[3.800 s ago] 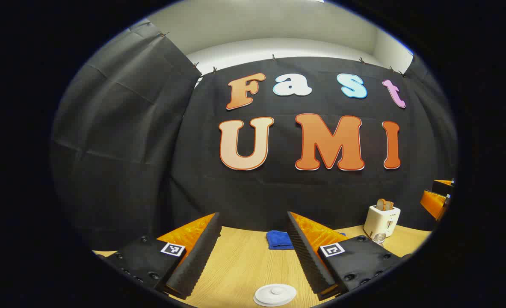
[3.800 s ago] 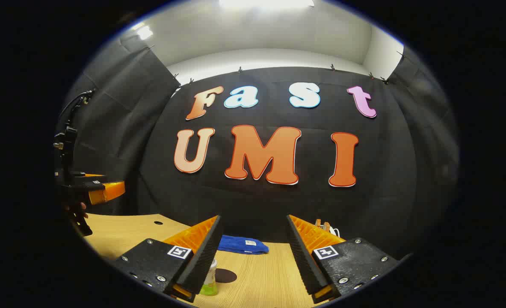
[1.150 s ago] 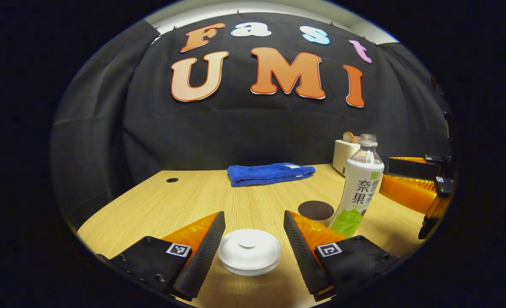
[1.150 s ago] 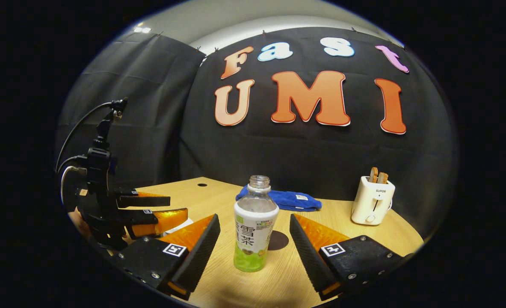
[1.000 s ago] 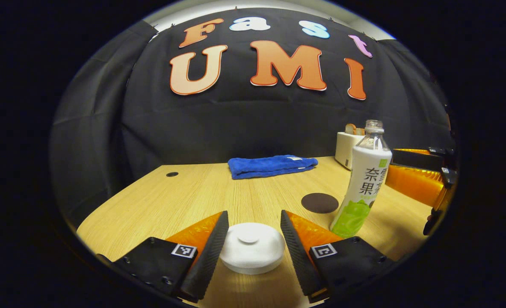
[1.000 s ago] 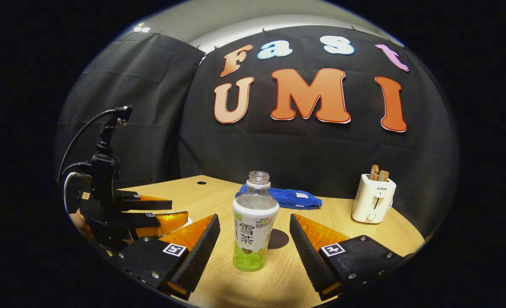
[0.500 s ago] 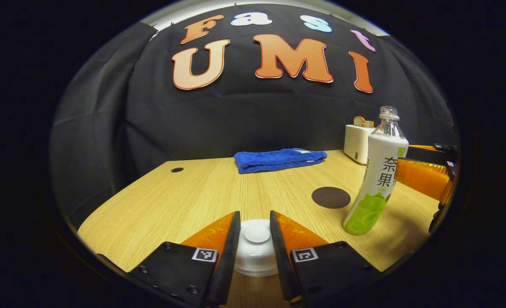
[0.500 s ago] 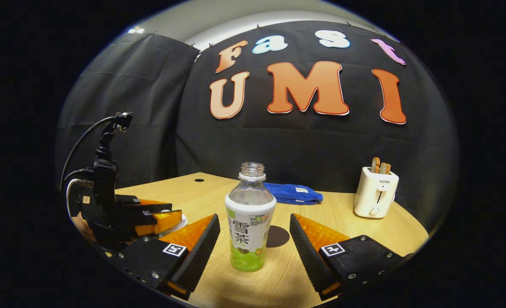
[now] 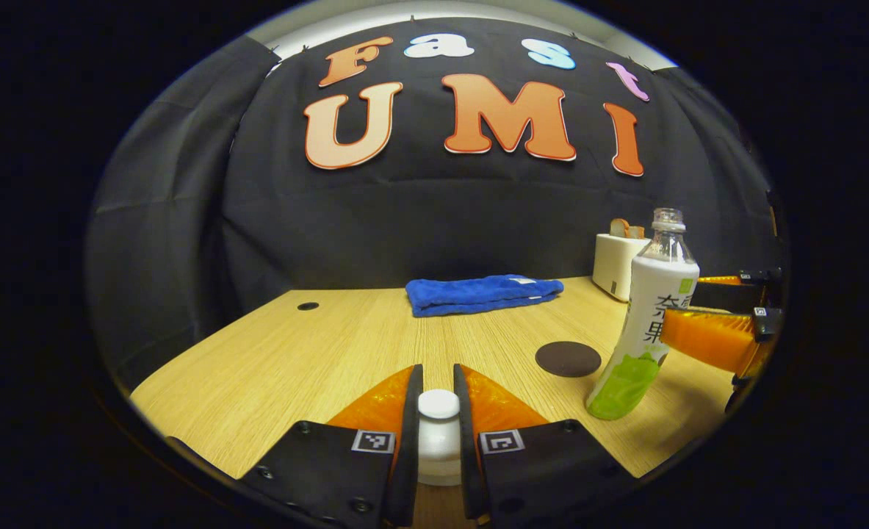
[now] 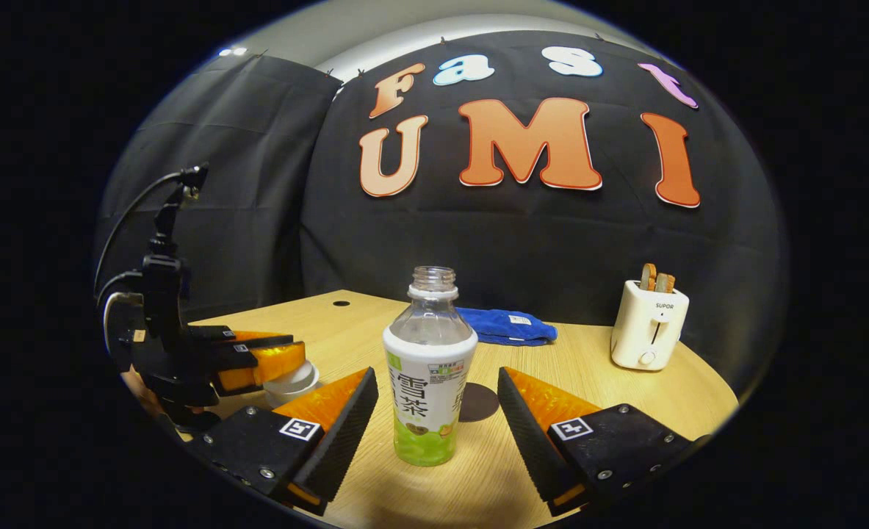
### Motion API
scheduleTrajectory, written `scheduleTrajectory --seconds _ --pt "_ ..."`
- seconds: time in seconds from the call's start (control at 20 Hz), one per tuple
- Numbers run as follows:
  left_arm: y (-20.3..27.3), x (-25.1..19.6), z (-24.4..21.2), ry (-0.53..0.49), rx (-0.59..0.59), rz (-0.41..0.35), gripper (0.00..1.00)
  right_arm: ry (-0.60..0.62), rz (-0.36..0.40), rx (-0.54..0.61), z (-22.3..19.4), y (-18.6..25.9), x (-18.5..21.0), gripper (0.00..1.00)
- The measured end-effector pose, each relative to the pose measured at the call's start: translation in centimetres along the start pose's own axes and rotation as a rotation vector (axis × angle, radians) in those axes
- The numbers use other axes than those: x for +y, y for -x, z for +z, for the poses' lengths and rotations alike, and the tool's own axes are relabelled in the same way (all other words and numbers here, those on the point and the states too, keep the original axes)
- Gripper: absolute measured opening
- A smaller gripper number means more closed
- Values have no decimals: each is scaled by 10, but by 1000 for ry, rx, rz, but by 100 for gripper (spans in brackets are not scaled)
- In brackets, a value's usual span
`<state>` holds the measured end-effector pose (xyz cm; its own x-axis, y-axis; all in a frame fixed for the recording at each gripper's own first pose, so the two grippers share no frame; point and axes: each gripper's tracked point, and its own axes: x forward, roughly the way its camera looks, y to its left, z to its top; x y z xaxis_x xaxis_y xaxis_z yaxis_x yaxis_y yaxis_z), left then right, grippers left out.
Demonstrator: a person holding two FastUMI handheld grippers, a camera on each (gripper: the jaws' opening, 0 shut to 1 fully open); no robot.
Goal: Open the teacup lid with one hand, grasp the water bottle and pour water into the teacup with the other hand; after pouring, place the water bottle on the coaster and then close the teacup lid.
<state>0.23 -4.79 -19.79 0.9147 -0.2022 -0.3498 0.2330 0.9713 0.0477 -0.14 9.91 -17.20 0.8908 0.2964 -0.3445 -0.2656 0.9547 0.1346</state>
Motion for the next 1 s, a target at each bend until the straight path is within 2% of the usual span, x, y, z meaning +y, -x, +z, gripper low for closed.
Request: scheduleTrajectory --seconds 0.3,0.4,0.55,0.6,0.7,0.9,0.95,1.0 --pt "7 15 19 5 -58 42 25 -16 -2 50 -15 -11 5 97" --pt "9 22 20 1 -63 58 28 -18 -8 85 -25 -16 6 94" --pt "14 32 21 17 -69 75 25 -16 -20 130 -37 -21 8 84" --pt "15 36 21 20 -71 83 28 -16 -17 141 -40 -23 11 81" --pt "19 43 21 25 -73 95 28 -20 -22 143 -38 -25 14 69" --pt "23 58 19 47 -70 112 28 24 -32 154 -35 -28 21 65" --pt "25 64 19 49 -73 123 25 46 -38 155 -33 -29 21 65" --pt "26 69 20 50 -72 129 28 71 -44 159 -33 -29 22 65"
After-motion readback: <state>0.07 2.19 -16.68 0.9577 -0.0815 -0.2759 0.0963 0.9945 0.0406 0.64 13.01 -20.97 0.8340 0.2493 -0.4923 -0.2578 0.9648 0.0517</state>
